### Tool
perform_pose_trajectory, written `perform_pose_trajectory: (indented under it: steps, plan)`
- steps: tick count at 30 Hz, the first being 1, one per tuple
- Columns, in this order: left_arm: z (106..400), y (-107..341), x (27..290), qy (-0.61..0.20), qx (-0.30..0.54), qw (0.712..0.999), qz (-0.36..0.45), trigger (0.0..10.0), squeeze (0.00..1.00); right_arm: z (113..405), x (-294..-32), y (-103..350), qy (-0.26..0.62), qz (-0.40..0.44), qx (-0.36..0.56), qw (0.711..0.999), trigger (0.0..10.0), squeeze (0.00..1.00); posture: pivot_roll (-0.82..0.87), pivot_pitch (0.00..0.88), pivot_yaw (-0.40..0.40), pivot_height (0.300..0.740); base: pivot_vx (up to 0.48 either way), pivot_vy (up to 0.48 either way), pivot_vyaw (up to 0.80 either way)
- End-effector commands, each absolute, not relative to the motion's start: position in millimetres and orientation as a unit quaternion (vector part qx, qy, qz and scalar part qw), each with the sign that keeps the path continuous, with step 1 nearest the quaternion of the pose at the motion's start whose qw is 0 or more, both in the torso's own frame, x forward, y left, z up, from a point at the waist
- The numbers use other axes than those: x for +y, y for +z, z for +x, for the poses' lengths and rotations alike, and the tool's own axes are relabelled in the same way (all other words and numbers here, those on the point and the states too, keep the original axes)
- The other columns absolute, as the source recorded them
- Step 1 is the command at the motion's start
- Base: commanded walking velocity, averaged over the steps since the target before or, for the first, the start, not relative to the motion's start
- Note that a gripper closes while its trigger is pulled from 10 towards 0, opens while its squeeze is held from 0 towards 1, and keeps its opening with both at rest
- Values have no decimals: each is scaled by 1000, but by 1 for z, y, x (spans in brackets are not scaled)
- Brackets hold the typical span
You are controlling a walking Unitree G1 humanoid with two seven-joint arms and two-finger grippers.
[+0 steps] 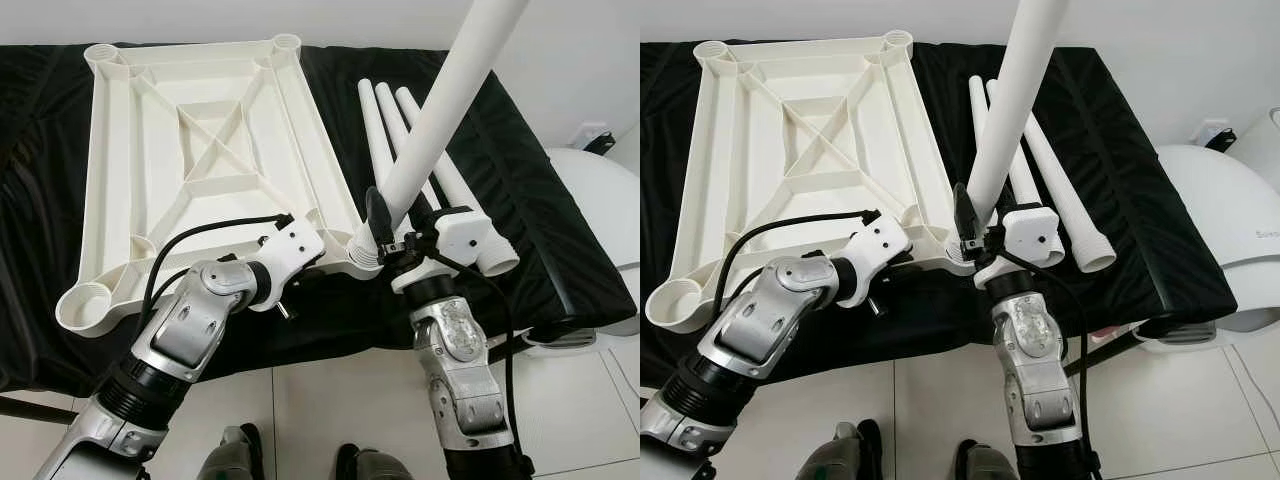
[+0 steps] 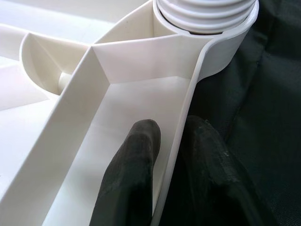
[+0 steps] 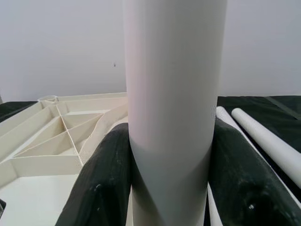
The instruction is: Building children table
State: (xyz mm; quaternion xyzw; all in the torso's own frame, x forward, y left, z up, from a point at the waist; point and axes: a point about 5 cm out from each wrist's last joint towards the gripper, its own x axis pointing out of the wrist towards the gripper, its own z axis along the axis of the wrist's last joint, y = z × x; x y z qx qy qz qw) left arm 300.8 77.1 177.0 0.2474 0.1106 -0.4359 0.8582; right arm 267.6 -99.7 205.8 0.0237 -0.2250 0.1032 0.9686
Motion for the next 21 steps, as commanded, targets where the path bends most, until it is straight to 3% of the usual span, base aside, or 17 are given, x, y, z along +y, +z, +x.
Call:
perform_pose_trajectory:
  steps: [1, 21]
  plan:
    - [297, 182, 72, -440, 97, 856, 252, 10000, 0, 271, -106, 176, 69, 11, -146, 987, 10000, 0, -18, 203, -16, 740, 0, 0, 0]
    - [297, 182, 73, -440, 98, 856, 252, 10000, 0, 274, -117, 171, -1, 4, -128, 992, 10000, 0, -20, 210, -14, 740, 0, 0, 0]
